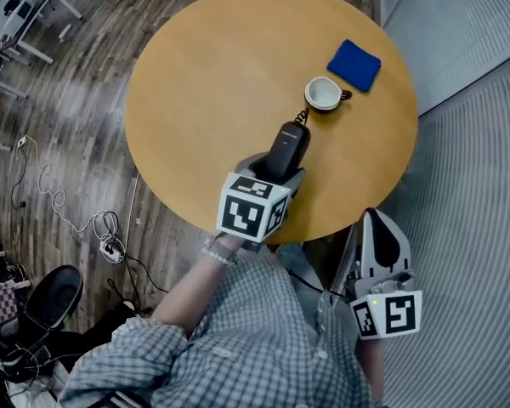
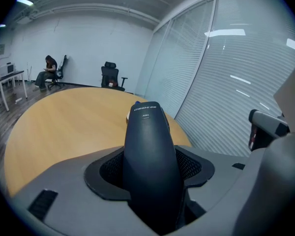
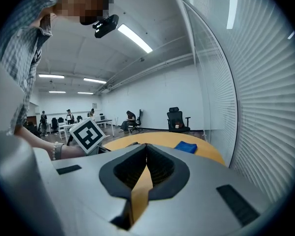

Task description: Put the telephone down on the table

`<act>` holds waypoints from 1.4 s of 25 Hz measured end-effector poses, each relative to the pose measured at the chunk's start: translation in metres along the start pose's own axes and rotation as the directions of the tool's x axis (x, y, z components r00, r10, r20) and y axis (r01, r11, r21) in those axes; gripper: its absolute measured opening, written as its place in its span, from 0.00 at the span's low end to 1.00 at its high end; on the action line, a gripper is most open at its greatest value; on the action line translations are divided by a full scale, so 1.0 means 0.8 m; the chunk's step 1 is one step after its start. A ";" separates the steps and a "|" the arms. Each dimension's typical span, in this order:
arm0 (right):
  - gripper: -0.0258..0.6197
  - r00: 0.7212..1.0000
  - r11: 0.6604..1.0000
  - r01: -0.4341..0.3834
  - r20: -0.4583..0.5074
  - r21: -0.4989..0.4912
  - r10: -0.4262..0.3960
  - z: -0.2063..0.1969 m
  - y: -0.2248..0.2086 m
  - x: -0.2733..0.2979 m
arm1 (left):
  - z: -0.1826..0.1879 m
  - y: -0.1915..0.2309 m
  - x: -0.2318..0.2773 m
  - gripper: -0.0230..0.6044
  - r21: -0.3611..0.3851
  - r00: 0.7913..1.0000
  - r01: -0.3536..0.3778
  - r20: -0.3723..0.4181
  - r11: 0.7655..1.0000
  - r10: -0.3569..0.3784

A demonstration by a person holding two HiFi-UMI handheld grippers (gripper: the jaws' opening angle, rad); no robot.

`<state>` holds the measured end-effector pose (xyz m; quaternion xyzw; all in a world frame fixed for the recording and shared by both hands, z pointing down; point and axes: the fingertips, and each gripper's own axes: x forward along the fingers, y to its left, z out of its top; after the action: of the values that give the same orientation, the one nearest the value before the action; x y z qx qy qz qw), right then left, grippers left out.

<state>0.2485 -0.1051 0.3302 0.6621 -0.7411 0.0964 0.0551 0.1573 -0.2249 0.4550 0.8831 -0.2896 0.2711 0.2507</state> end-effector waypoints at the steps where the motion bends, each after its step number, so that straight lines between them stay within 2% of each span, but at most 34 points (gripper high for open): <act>1: 0.06 1.000 1.000 -0.001 -0.003 0.004 0.001 -0.002 -0.007 0.002 | 0.001 0.002 0.011 0.48 -0.010 1.000 -0.010 -0.008 1.000 0.010; 9: 0.06 0.999 1.000 -0.005 -0.032 0.024 0.005 -0.009 -0.048 0.011 | 0.004 0.035 0.084 0.48 -0.088 0.990 -0.133 -0.065 0.987 0.127; 14: 0.06 0.999 0.999 -0.006 -0.040 0.031 0.007 -0.020 -0.076 0.013 | -0.013 0.052 0.128 0.48 -0.070 0.968 -0.226 -0.124 0.972 0.216; 19: 0.06 0.999 0.999 -0.005 -0.053 0.042 0.007 -0.021 -0.090 0.015 | -0.021 0.063 0.157 0.48 -0.069 0.953 -0.274 -0.158 0.959 0.260; 24: 0.06 0.998 0.999 -0.003 -0.063 0.051 0.007 -0.027 -0.103 0.011 | -0.035 0.070 0.183 0.48 -0.049 0.924 -0.338 -0.206 0.940 0.321; 29: 0.06 0.997 0.998 -0.001 -0.071 0.067 0.005 -0.030 -0.113 0.010 | -0.039 0.080 0.199 0.49 0.026 0.889 -0.406 -0.222 0.913 0.401; 35: 0.06 0.997 0.997 0.005 -0.079 0.082 0.002 -0.029 -0.118 0.009 | -0.036 0.085 0.204 0.50 0.142 0.856 -0.458 -0.195 0.878 0.478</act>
<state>0.3403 -0.1173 0.3610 0.6601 -0.7332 0.1528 0.0575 0.2153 -0.3171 0.5972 0.7601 -0.4530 0.4344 0.1681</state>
